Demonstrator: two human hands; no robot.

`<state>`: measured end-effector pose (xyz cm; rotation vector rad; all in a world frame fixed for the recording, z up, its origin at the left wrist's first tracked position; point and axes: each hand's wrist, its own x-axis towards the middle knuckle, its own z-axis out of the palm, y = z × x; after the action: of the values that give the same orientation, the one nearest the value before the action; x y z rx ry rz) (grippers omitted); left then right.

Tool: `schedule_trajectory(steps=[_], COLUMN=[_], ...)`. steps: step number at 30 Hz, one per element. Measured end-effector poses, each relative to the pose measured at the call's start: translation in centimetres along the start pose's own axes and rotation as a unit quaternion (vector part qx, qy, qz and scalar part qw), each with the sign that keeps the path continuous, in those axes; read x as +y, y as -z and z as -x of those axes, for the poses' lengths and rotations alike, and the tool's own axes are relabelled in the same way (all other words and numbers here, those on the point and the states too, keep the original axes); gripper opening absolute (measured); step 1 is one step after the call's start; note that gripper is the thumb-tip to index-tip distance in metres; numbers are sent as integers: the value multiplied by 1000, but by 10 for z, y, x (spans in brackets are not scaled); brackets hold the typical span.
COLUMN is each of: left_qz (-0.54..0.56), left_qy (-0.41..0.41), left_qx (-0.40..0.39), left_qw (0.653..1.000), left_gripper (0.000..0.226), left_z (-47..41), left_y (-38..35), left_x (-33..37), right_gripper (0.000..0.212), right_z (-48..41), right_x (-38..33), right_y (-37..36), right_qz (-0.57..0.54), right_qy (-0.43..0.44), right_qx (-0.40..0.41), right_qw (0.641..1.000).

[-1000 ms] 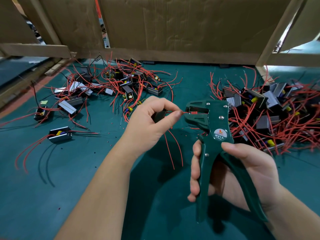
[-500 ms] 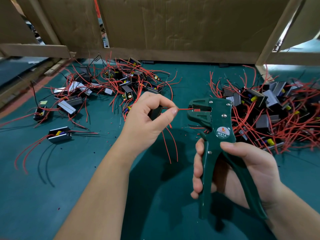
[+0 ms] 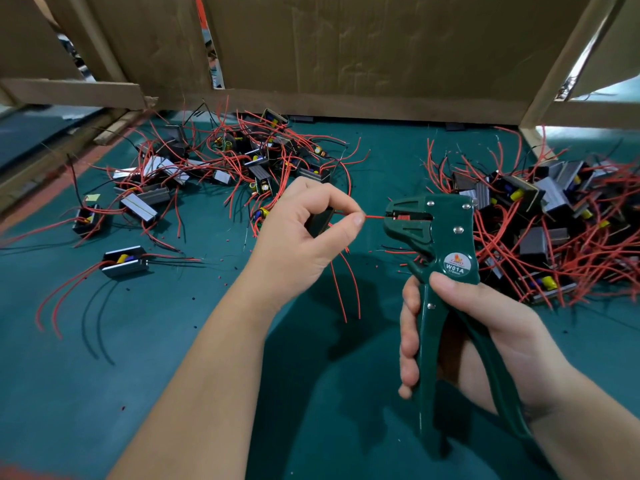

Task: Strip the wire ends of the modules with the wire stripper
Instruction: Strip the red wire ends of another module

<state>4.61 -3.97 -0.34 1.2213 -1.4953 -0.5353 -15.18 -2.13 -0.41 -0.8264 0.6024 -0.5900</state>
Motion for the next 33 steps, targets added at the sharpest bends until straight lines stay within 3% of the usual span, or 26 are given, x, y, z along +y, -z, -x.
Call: schedule_trajectory(steps=[5, 9, 12, 16, 18, 20, 22, 24, 26, 28, 30, 33], left_qz=[-62, -26, 34, 168, 169, 177, 196, 134, -2, -167, -270, -346], left_qy=[-2, 46, 90, 138, 143, 139, 145, 118, 50, 3, 62, 279], left_qx=[-49, -55, -47, -54, -61, -64, -43, 16, 86, 149, 212, 268], left_qw=[997, 997, 994, 975, 973, 972, 969, 984, 995, 975, 937, 855], left_gripper=[16, 17, 22, 21, 20, 17, 15, 18, 17, 20, 24, 37], left_z=[1, 2, -1, 1, 2, 3, 1, -2, -5, -7, -8, -9], left_y=[-6, -6, -6, -16, -19, -21, -19, -13, -2, 14, 29, 49], left_x=[-7, -11, -10, -5, -5, -8, -10, -11, -13, -22, -32, -46], right_gripper=[30, 34, 47, 69, 75, 74, 60, 46, 38, 29, 23, 31], right_z=[-8, -8, -8, -9, -9, -10, -12, -13, -13, -12, -11, -10], right_x=[3, -2, -3, 1, 4, 8, 9, 6, -1, -5, -4, 0], right_y=[-3, 1, 5, 4, 1, -1, 0, 3, 11, 20, 26, 25], right_qz=[-1, -118, -103, -81, -63, -50, -47, -44, -37, -19, 25, 76], right_qy=[28, 71, 89, 28, 3, 25, 98, 190, 245, 253, 258, 284], right_qx=[98, 47, 24, -27, -60, -62, -9, 62, 115, 173, 202, 197], right_qw=[995, 989, 990, 996, 996, 997, 994, 979, 962, 952, 945, 935])
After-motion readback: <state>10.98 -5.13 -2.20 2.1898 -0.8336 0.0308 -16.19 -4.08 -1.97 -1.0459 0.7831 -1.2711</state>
